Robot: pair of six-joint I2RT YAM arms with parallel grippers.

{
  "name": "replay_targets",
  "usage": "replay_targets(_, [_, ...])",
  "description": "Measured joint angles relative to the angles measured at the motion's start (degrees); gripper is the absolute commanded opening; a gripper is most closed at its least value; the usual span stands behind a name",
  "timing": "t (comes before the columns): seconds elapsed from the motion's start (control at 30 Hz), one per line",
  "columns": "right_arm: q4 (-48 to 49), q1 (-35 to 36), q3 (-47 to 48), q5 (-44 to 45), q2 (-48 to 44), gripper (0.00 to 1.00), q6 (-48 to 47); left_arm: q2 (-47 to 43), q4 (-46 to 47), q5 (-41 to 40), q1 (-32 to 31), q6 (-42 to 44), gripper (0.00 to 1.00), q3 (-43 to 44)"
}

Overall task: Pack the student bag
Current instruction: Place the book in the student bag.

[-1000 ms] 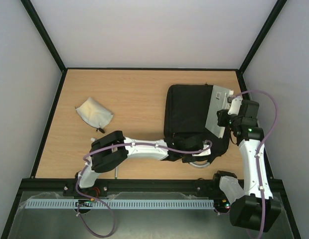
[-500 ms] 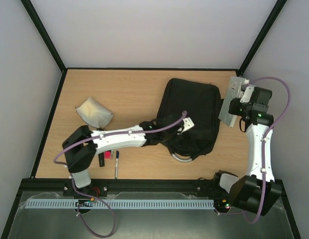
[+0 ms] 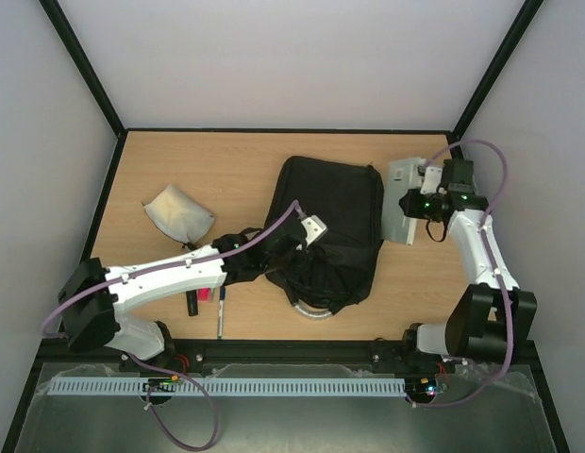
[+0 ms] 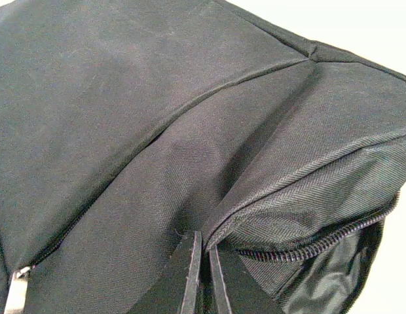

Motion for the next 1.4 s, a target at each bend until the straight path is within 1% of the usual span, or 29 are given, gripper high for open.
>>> replay_targets(0.07, [0.1,3.1,0.2,-0.8,1.5,0.01,0.0,-1.9,-0.5,0.0,0.0,-1.4,0.03,-1.5])
replay_targets(0.2, [0.2,6.7,2.2,-3.8,5.6,0.01,0.0,-4.0,-1.3,0.0,0.0,-3.6,0.02,-3.0])
replay_targets(0.4, [-0.8,8.5,9.1,-7.1,10.8,0.01,0.2,-2.8,-2.7,-0.6,0.3,-4.5,0.03,-2.3])
replay_targets(0.53, [-1.9,8.2,12.9,-6.3,8.0,0.01,-0.4,0.1,-2.8,-0.4,2.4,-4.5,0.02,0.2])
replay_targets(0.57, [-2.8,7.9,13.6,-6.3,5.3,0.01,-0.7,0.3,-2.4,-0.1,3.4,-4.7,0.02,0.3])
replay_targets(0.67, [-8.6,7.5,18.4,-7.0,0.8,0.01,-2.2,0.3,-1.0,2.9,8.1,-6.0,0.02,0.2])
replay_targets(0.73, [-13.0,7.4,21.9,-9.2,-1.0,0.01,-4.5,0.3,0.9,5.0,11.5,-7.4,0.03,-0.1])
replay_targets(0.8, [-16.4,7.5,23.0,-11.4,-2.1,0.01,-7.0,0.3,3.1,7.0,14.3,-8.8,0.02,-0.6])
replay_targets(0.93, [-25.1,7.5,21.6,-16.3,-3.1,0.01,-12.2,1.0,6.6,9.2,17.6,-10.8,0.03,-0.9])
replay_targets(1.1, [-32.6,7.5,15.6,-21.5,-3.8,0.01,-18.7,5.9,9.3,10.4,18.4,-12.1,0.02,1.1])
replay_targets(1.23, [-36.3,7.5,13.1,-25.5,-3.8,0.01,-23.2,10.4,10.4,10.8,18.9,-13.6,0.02,3.9])
replay_targets(1.4, [-38.2,7.5,9.6,-29.0,-3.8,0.01,-26.9,13.4,11.8,10.7,19.5,-15.1,0.02,7.0])
